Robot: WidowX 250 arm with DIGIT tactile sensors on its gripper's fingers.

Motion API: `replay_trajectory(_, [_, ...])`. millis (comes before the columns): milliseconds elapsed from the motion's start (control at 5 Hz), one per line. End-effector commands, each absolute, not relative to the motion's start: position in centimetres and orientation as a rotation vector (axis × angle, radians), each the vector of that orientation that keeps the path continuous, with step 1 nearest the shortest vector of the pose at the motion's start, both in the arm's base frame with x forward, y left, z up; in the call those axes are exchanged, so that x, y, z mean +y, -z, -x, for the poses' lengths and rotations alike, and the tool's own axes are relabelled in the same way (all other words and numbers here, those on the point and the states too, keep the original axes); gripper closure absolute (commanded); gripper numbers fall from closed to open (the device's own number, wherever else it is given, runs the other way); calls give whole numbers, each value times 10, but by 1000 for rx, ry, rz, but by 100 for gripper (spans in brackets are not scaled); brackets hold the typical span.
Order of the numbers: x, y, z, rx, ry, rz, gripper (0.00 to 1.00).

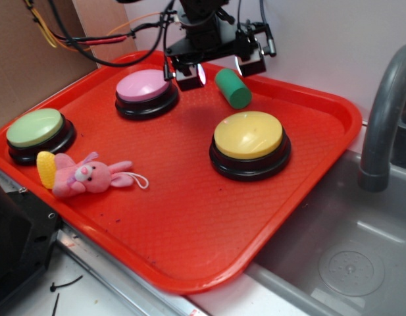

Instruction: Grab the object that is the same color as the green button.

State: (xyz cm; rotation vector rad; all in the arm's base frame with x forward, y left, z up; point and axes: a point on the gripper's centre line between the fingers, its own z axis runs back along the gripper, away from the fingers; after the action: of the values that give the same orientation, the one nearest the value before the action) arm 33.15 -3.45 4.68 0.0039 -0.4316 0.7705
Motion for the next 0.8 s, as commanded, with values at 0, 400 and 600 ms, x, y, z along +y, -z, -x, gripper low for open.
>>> replay_trajectory(0, [-35,-44,-359,-399,-717,-9,0])
replay_trajectory(400, [-39,-36,-359,-308,-676,-97,100])
replay_trajectory(600, [-38,-50,-353,-300,-648,-87,100])
